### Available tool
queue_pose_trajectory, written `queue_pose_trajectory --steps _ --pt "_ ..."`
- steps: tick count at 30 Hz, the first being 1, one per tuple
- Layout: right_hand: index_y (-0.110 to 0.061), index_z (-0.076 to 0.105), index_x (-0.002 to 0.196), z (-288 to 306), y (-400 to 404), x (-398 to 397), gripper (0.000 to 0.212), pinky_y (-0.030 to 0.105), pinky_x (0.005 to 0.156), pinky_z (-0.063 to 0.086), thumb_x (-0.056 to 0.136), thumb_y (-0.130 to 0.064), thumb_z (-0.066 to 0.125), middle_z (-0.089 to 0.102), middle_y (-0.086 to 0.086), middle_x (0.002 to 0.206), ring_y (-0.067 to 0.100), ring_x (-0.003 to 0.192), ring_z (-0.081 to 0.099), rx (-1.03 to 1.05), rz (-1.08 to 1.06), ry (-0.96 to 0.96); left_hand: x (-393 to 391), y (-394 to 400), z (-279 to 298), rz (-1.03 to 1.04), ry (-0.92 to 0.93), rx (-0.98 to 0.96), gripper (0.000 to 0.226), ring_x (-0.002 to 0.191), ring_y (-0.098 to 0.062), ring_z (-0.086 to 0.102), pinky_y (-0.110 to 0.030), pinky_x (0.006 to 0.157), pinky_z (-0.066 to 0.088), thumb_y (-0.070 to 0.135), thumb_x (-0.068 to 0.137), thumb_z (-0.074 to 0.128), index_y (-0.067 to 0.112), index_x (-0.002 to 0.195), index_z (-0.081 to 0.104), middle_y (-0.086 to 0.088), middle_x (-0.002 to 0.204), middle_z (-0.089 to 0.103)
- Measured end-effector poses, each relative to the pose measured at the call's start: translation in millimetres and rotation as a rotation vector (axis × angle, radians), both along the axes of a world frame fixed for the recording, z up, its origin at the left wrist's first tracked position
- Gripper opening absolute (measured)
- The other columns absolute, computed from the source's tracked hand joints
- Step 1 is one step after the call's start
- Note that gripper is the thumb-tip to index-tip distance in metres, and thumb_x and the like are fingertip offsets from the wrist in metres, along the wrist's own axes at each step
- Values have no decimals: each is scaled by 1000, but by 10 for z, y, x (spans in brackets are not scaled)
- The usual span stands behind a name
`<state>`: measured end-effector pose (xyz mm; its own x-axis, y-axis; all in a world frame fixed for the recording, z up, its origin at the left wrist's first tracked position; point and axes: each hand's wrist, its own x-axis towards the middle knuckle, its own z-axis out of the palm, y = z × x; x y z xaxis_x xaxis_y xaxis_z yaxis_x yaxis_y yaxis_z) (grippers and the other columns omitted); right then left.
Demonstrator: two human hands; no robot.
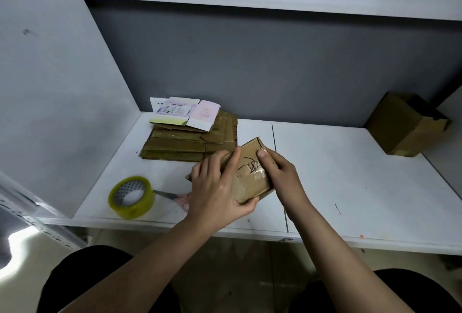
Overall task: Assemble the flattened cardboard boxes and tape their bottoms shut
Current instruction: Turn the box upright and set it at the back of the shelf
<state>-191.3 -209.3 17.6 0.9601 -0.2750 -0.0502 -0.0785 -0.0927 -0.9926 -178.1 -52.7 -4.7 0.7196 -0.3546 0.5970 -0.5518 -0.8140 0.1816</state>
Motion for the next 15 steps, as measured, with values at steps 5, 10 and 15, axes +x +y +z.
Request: queue_pose_trajectory --steps 5,10,15 --pt "-29 69 113 -15 13 -11 30 39 95 51 85 -43 68 72 -9 104 9 99 66 -73 -49 4 -30 1 -20 -11 -10 12 95 110 -25 48 -42 90 42 67 63 56 14 141 39 -10 121 48" --pt "-34 56 128 -65 -8 -83 47 37 95 50 84 -47 67 66 -12 116 5 104 62 -241 23 -7 -64 16 -53 -28 -10 5 95 110 -25 49 -41 90 40 65 63 58 14 141 39 -11 120 51" --pt "-34 36 144 -114 -106 -130 81 32 101 46 75 -59 69 53 -11 136 5 121 53 -332 216 8 -59 74 -73 -63 6 5 95 112 -25 49 -41 92 41 64 63 60 12 141 40 -10 123 49"
